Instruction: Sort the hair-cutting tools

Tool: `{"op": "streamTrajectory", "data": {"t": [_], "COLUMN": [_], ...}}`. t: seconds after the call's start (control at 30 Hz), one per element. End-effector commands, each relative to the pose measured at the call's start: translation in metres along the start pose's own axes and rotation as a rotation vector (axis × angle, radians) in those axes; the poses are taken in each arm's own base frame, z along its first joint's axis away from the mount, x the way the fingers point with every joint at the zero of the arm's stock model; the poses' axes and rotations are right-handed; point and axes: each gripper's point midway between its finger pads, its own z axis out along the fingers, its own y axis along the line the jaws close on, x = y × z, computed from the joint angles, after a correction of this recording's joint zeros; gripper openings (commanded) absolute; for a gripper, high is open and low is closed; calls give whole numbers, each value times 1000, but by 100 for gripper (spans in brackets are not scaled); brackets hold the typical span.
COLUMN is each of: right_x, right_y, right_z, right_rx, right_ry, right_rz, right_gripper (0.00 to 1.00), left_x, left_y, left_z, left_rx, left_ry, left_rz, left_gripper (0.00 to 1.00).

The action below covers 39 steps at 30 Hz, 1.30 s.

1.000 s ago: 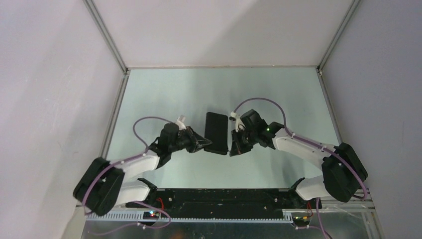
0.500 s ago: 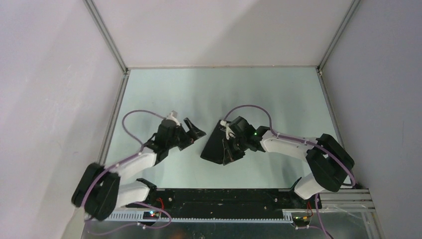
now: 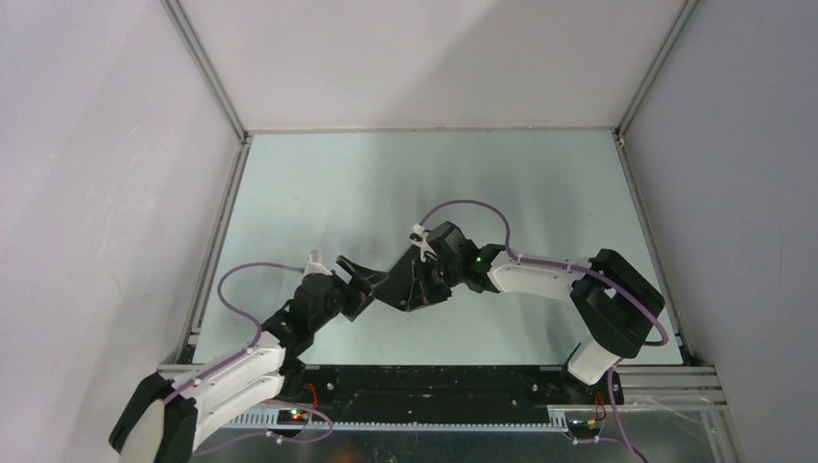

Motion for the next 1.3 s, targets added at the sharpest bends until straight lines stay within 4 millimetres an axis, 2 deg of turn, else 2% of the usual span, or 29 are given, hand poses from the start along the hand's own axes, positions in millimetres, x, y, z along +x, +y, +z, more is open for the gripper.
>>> {"op": "streamTrajectory", "data": {"t": [0.0, 0.2, 0.4, 0.53, 0.77, 0.9, 0.97, 1.2, 1.27], "right_x": [-41, -57, -74, -75, -67, -63, -57, -42, -41], "right_y": [31, 34, 36, 42, 57, 61, 54, 24, 19], "right_z": [-1, -4, -13, -16, -17, -22, -23, -29, -33], "right_rx": [-76, -72, -81, -101, -135, -138, -102, 32, 59], "right_ry": [-138, -200, -264, -268, -254, -244, -226, -189, -189], "right_rz": [-15, 4, 19, 19, 7, -11, -20, -55, -68], "right_gripper": [0, 0, 0, 0, 0, 0, 0, 0, 0], "left_x": [7, 19, 19, 18, 27, 25, 24, 14, 9], "left_y": [-24, -25, -22, -22, -28, -31, -31, -21, -24], "left_z": [3, 3, 0, 1, 8, 12, 11, 5, 1], "left_rx": [87, 80, 68, 72, 85, 96, 96, 70, 84], "left_ry": [-9, 4, -19, -24, -13, -26, -32, -85, -105], "left_rz": [-108, -134, -146, -165, -195, -210, -209, -195, -190], "left_gripper": [97, 97, 97, 96, 86, 75, 66, 25, 15]}}
